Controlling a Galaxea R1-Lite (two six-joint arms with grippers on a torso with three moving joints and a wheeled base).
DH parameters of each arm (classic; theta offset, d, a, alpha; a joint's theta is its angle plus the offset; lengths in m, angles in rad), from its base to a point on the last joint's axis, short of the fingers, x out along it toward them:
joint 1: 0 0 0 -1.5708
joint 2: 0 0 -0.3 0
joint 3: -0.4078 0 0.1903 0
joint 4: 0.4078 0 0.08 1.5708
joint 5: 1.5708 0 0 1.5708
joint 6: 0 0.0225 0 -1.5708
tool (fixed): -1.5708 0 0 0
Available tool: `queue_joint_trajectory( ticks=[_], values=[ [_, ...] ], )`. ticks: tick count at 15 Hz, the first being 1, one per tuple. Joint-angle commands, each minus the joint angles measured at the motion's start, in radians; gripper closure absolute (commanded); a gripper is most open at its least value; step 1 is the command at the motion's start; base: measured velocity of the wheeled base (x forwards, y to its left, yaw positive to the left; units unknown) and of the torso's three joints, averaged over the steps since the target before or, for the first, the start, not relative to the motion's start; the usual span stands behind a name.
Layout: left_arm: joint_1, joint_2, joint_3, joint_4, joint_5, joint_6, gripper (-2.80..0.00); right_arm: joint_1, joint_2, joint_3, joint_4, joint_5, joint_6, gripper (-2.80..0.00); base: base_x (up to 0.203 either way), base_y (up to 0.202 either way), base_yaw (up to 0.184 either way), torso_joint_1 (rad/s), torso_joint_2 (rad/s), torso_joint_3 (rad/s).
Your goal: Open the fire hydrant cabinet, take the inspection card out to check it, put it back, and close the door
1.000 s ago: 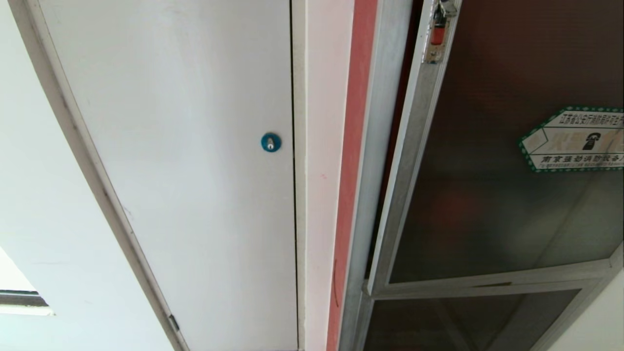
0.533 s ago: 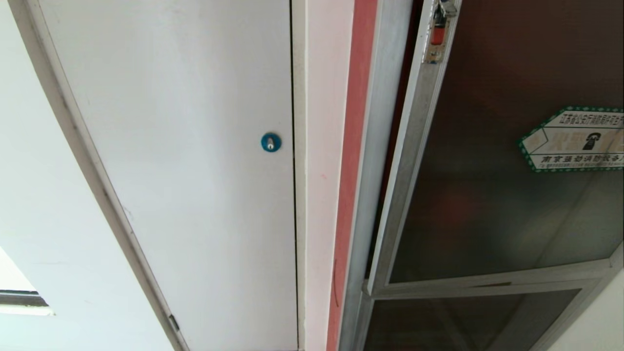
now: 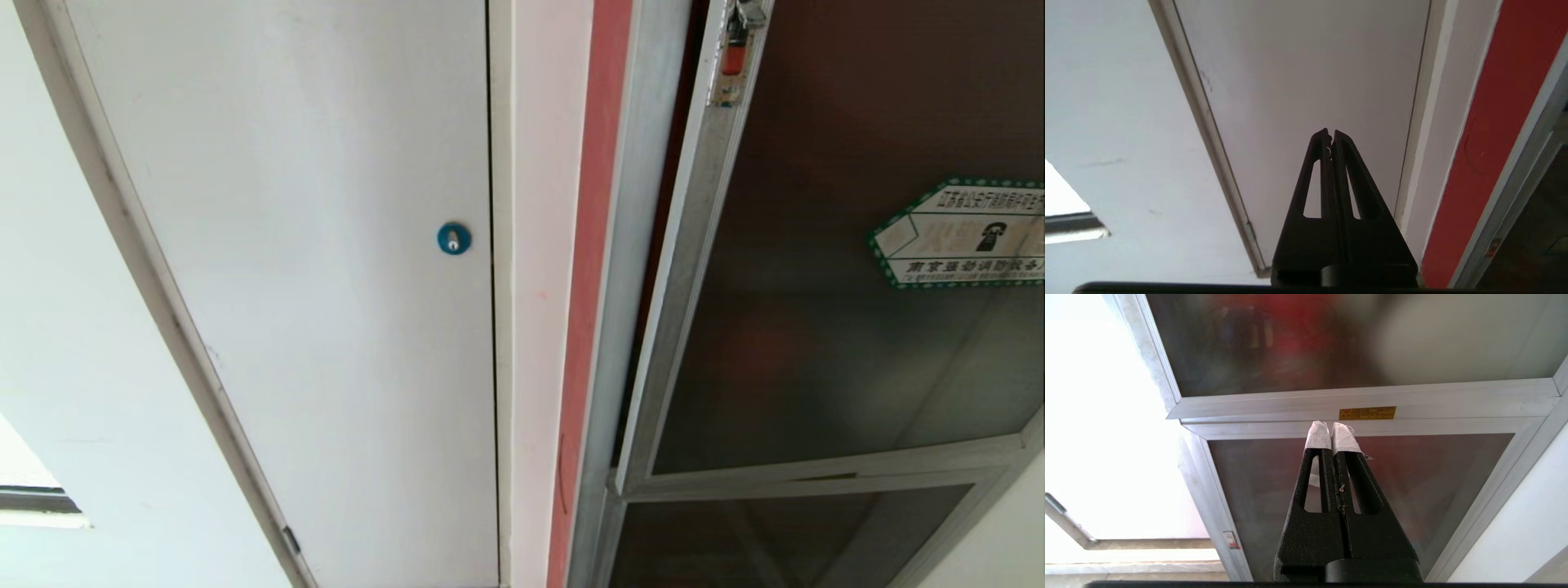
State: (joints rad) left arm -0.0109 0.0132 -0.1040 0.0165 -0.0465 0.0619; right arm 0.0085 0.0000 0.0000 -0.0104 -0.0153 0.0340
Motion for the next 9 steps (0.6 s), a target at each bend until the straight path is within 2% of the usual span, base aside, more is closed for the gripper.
queue_joint_trajectory(
  ticks=[1, 3, 4, 5, 9],
  values=[
    [0.000, 0.094, -0.099, 0.000, -0.030, -0.004, 0.00, 0.001, 0.002, 0.003, 0.000, 0.000, 0.000, 0.00, 0.000, 0.000, 0.000, 0.000, 0.00, 0.000],
    [-0.004, 0.254, -0.222, -0.001, -0.076, -0.036, 0.00, 0.001, 0.002, 0.003, 0.000, 0.000, 0.001, 0.00, 0.000, 0.000, 0.000, 0.000, 0.00, 0.000],
    [-0.005, 0.341, -0.286, -0.001, -0.120, -0.061, 0.00, 0.001, 0.002, 0.003, 0.000, 0.000, 0.000, 0.00, 0.000, 0.000, 0.000, 0.000, 0.00, 0.000],
    [-0.006, 0.429, -0.352, -0.001, -0.194, -0.089, 0.00, 0.001, 0.002, 0.003, 0.000, 0.000, 0.000, 0.00, 0.000, 0.000, 0.000, 0.000, 0.00, 0.000],
    [-0.039, 0.747, -0.578, -0.003, -0.645, -0.149, 0.00, 0.001, 0.002, 0.003, 0.000, 0.000, 0.000, 0.00, 0.000, 0.000, 0.000, 0.000, 0.00, 0.000]
  ],
)
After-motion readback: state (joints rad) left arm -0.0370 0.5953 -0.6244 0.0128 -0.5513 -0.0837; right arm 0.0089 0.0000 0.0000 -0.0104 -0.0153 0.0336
